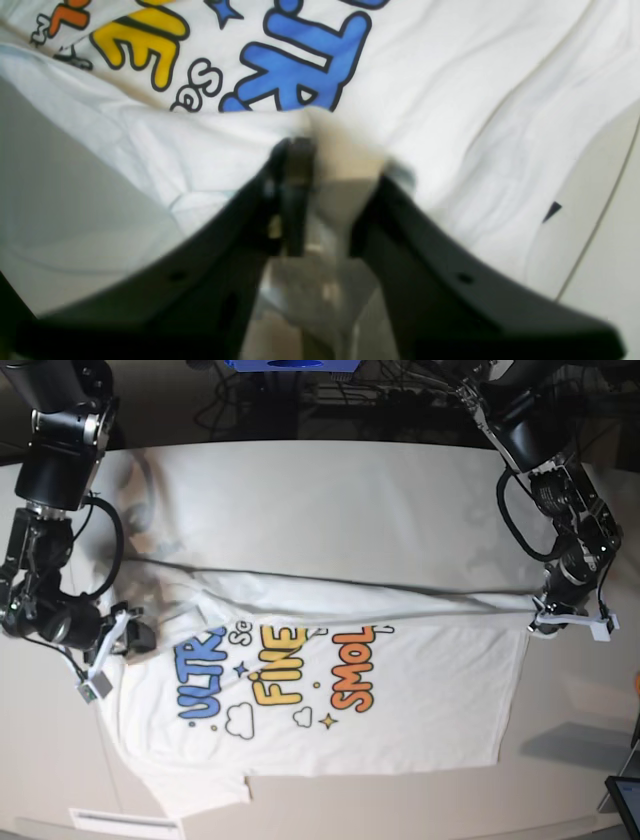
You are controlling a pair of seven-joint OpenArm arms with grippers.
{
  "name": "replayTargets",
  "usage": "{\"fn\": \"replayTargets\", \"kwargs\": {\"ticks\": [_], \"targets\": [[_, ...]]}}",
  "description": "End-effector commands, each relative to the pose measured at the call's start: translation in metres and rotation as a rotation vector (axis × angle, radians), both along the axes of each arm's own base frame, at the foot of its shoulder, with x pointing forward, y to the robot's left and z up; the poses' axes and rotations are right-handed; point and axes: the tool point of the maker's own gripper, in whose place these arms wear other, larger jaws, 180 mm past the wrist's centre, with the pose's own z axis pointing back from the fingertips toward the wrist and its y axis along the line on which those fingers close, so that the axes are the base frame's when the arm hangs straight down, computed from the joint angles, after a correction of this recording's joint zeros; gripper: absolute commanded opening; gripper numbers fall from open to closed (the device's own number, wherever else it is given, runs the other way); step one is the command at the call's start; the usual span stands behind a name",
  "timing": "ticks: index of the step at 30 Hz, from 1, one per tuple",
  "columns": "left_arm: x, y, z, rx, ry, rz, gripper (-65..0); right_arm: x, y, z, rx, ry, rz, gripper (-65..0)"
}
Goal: Fold the T-shirt properly
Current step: 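Pull both shoulder edges toward the robot, stretching the shirt flat, then release the shirt and lift both grippers slightly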
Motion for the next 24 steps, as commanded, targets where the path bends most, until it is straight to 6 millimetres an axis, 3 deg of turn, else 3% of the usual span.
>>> {"fn": "replayTargets", "kwargs": {"ticks": [1, 5, 7, 11, 15, 16, 20, 24], "targets": [[0.012, 0.009, 0.022, 0.027, -0.062, 0.006, -61.5, 0.013, -0.003, 0.020, 0.006, -0.069, -0.001, -41.5], [0.022, 0.011, 0.030, 0.024, -0.089, 0.011, -41.8, 0.018, -0.002, 0.026, 0.020, -0.105, -0.010, -17.8], [0.026, 0.018, 0.042, 0.044, -0.108, 0.014, -35.4, 0.019, -0.003, 0.028, 0.019, -0.110, -0.013, -11.0], [0.042, 0.029, 0.072, 0.087, -0.194, 0.033, -34.1, 0.023, -0.005, 0.049, -0.004, -0.194, -0.008, -11.6], [0.042, 0.029, 0.100, 0.148, -0.243, 0.015, -34.6, 0.013, -0.002, 0.073, -0.063, -0.284, 0.023, -11.8], [0.042, 0.021, 0.104, 0.172, -0.243, -0.017, -34.6, 0.007, -0.002, 0.075, -0.085, -0.296, 0.032, -11.8], [0.019, -0.003, 0.103, 0.265, -0.218, -0.103, -34.8, -0.018, -0.001, 0.072, -0.136, -0.296, 0.062, -12.0], [-0.012, -0.007, 0.086, 0.303, -0.154, -0.127, -34.9, -0.046, 0.002, 0.054, -0.151, -0.248, 0.081, -17.7]]}}
